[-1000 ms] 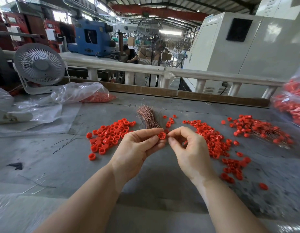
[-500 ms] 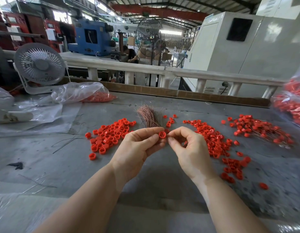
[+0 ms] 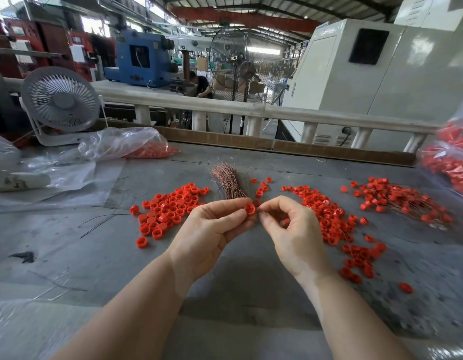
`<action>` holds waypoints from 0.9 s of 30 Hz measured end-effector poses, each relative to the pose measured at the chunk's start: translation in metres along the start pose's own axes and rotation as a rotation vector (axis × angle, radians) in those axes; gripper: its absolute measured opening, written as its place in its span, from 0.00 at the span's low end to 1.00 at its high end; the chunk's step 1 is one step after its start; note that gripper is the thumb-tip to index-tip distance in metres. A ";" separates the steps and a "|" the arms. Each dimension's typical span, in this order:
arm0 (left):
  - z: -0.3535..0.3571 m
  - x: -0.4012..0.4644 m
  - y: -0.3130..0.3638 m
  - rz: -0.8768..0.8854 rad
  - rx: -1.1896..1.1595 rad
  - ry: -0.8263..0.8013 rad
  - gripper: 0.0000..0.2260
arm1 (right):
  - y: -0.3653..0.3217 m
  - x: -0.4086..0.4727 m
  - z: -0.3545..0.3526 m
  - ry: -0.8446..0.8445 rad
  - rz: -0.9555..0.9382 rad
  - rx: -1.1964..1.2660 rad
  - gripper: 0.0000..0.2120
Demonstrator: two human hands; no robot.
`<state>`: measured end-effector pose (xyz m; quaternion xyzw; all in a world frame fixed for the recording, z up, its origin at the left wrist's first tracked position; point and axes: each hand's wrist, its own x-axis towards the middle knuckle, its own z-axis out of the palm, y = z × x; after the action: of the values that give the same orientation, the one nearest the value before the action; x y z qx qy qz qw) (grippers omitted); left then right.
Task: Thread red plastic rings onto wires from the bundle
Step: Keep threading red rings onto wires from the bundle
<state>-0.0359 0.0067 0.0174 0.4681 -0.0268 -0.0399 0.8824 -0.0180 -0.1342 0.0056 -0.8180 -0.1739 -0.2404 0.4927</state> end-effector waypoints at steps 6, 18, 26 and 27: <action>-0.001 0.001 0.000 -0.033 -0.030 -0.012 0.14 | -0.001 -0.001 0.000 0.001 0.001 0.016 0.08; 0.000 -0.001 0.001 -0.038 -0.026 -0.004 0.11 | -0.001 -0.001 -0.001 -0.007 -0.004 0.003 0.07; 0.000 -0.001 0.000 -0.030 -0.037 -0.001 0.12 | -0.001 -0.001 -0.001 -0.006 -0.009 0.005 0.07; 0.000 -0.001 0.000 -0.026 -0.036 0.001 0.12 | -0.001 -0.001 -0.001 -0.007 -0.008 0.005 0.06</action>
<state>-0.0365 0.0066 0.0171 0.4525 -0.0196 -0.0518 0.8900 -0.0191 -0.1343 0.0061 -0.8169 -0.1795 -0.2391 0.4932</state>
